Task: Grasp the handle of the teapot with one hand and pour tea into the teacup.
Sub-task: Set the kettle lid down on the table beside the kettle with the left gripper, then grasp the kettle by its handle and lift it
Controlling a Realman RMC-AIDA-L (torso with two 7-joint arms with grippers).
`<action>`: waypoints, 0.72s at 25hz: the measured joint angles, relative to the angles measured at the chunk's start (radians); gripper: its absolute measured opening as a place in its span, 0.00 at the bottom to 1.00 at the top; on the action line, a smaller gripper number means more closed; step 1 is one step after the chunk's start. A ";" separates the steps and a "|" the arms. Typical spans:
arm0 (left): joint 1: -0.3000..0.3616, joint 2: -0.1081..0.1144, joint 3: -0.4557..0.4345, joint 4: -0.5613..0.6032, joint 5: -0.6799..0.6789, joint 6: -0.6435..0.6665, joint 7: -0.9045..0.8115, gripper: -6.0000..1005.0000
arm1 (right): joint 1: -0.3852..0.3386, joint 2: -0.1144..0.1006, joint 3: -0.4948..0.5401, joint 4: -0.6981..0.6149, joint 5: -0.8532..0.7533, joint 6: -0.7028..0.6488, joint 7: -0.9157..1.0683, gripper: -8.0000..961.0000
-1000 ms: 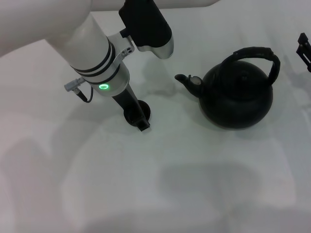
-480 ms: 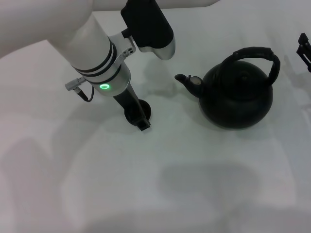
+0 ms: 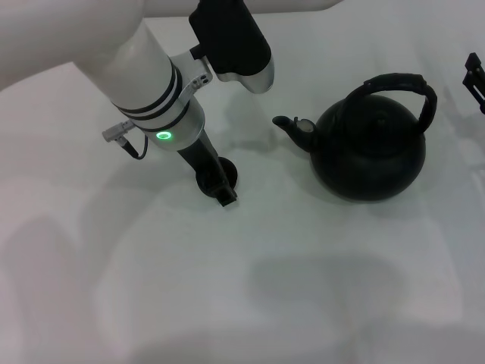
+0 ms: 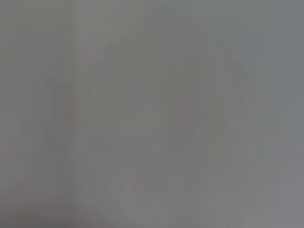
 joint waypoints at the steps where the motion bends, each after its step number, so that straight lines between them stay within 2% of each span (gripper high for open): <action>1: 0.000 0.000 0.000 0.000 0.000 0.000 0.000 0.72 | 0.000 0.000 0.000 0.000 0.000 0.000 0.000 0.88; 3: 0.001 0.000 0.000 0.001 0.001 -0.003 0.000 0.73 | -0.001 0.000 0.000 0.000 0.000 0.000 0.000 0.88; 6: 0.004 0.000 0.000 0.009 0.001 -0.007 -0.001 0.80 | -0.001 0.000 0.000 0.000 0.000 0.000 0.000 0.88; 12: 0.030 0.001 -0.007 0.098 -0.002 -0.008 0.010 0.88 | 0.001 0.000 0.001 0.001 0.000 0.000 0.000 0.88; 18: 0.086 0.002 -0.046 0.212 -0.005 -0.045 0.039 0.88 | 0.001 0.000 0.001 0.005 0.000 0.000 0.000 0.88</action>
